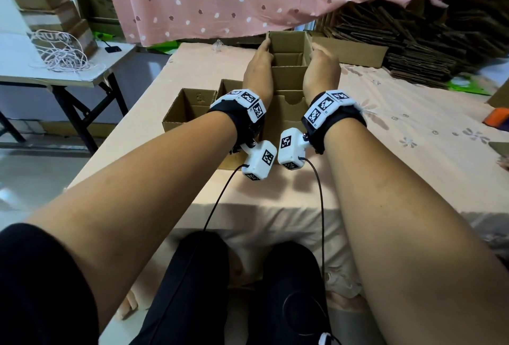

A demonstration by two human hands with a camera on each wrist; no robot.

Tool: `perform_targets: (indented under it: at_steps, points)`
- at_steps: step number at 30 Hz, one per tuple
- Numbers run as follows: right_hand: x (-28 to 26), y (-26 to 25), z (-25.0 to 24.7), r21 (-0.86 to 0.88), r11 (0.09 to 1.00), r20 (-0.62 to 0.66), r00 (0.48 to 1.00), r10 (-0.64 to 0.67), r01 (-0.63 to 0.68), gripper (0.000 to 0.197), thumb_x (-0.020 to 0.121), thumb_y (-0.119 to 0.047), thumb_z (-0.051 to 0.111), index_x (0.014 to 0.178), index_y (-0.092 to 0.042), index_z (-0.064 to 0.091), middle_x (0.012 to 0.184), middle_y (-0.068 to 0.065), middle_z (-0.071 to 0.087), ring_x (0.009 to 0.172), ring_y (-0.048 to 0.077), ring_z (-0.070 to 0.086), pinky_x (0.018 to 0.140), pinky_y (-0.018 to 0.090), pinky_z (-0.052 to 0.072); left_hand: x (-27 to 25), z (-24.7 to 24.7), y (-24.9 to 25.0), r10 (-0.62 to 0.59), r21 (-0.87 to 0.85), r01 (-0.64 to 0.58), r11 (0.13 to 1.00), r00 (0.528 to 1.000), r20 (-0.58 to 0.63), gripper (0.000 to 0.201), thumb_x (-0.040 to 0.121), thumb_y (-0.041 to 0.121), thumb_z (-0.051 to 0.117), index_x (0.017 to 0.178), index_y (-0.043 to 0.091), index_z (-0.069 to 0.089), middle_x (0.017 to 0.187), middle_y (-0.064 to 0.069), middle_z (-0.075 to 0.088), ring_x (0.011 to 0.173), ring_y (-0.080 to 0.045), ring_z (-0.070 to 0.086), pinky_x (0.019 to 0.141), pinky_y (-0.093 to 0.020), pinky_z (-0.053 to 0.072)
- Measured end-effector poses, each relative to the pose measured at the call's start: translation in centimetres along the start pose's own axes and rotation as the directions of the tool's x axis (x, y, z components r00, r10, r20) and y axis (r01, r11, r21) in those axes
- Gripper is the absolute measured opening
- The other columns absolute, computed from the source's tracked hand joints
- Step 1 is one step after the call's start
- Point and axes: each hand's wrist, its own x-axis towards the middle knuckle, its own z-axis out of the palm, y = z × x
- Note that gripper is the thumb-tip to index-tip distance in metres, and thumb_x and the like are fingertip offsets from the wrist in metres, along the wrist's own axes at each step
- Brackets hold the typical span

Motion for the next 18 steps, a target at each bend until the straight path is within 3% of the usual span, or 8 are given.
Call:
perform_targets:
  at_steps: [5,11,18]
  points:
    - [-0.55,-0.18,0.07,0.039,0.998,-0.033,0.999,-0.040,0.041,0.046,0.098,-0.011,0.036,0.139,-0.016,0.056,0.146,0.000,0.053,0.134,0.015,0.047,0.105,0.021,0.035,-0.37,0.17,0.31,0.046,0.046,-0.046,0.998,0.999,0.003,0.056,0.090,0.036,0.027,0.137,0.026,0.055,0.116,-0.008,0.068,0.103,-0.027,0.067,0.096,-0.050,0.054]
    - [-0.86,-0.33,0.08,0.034,0.999,-0.078,0.996,-0.034,0.037,0.046,0.094,-0.009,0.037,0.128,-0.016,0.068,0.133,0.000,0.064,0.123,0.015,0.056,0.092,0.014,0.038,-0.72,0.11,0.50,0.030,0.064,-0.029,0.998,1.000,-0.007,0.059,0.086,0.037,0.028,0.136,0.030,0.057,0.109,-0.005,0.070,0.100,-0.026,0.068,0.095,-0.052,0.053]
    - [-0.94,-0.35,0.30,-0.025,0.999,-0.129,0.991,-0.044,0.041,0.045,0.094,-0.010,0.039,0.127,-0.017,0.068,0.133,-0.002,0.065,0.124,0.016,0.056,0.091,0.013,0.035,-0.30,0.02,0.03,-0.007,0.067,0.008,0.998,1.000,-0.011,0.056,0.082,0.037,0.031,0.130,0.036,0.060,0.105,-0.003,0.073,0.098,-0.028,0.069,0.093,-0.055,0.054]
